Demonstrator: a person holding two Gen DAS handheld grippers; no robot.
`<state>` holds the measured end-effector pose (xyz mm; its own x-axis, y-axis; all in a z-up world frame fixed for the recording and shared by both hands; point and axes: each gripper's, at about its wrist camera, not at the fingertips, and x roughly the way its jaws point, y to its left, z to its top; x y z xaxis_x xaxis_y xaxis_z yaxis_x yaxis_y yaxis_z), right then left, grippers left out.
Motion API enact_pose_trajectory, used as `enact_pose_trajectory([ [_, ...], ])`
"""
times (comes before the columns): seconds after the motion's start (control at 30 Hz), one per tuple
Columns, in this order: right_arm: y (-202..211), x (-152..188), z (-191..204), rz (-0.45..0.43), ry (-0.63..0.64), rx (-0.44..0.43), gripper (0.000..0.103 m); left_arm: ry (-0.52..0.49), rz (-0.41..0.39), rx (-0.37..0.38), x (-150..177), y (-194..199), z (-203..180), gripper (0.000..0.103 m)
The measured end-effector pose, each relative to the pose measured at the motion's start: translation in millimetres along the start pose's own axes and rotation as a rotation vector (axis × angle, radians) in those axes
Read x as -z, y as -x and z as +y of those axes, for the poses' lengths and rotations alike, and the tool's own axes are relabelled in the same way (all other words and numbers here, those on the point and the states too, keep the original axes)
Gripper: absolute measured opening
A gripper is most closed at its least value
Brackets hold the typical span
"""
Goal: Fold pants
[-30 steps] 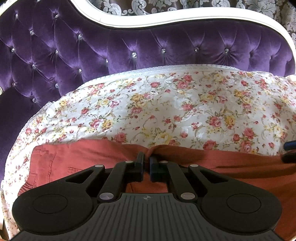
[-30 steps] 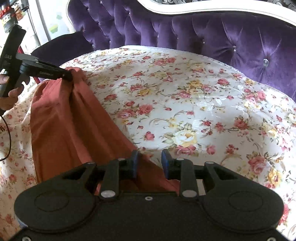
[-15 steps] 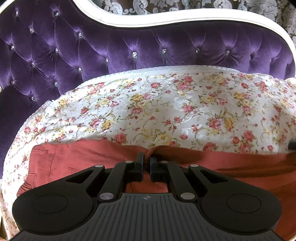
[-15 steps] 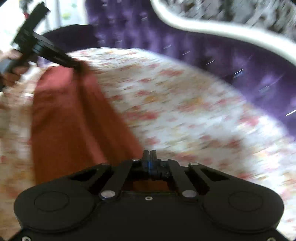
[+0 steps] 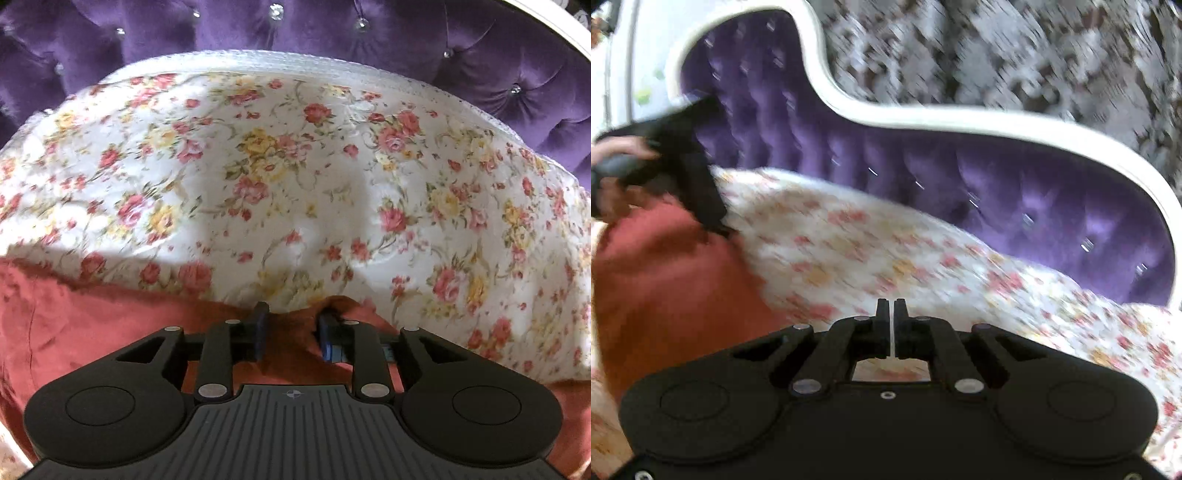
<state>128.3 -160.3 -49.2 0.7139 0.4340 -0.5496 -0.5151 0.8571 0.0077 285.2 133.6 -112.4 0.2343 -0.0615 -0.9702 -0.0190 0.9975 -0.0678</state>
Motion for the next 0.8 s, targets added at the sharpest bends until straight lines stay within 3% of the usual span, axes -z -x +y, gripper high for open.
enact_pose_trajectory([
  [0.1,-1,-5,35,-0.001,0.036,-0.103,0.012,0.022,0.039,-0.006,-6,-7,1,0.028],
  [0.27,-42,-9,87,0.058,0.101,-0.23,0.012,-0.054,0.056,-0.038,-7,-9,-10,0.029],
  [0.47,-110,-26,113,0.113,0.068,-0.246,0.013,-0.103,0.127,-0.032,-23,-13,-11,0.029],
  [0.53,-133,-20,123,0.246,0.067,-0.293,0.015,-0.091,0.151,-0.003,-32,-17,-7,0.029],
  [0.57,-130,-11,130,0.231,0.077,-0.286,0.015,-0.077,0.164,0.015,-37,-19,-3,0.029],
  [0.67,-109,8,157,0.168,0.261,-0.232,0.012,-0.034,0.193,0.091,-48,-23,10,0.029],
  [0.8,-99,20,172,0.143,0.374,-0.2,0.011,0.112,0.28,0.198,-61,-32,38,0.03],
])
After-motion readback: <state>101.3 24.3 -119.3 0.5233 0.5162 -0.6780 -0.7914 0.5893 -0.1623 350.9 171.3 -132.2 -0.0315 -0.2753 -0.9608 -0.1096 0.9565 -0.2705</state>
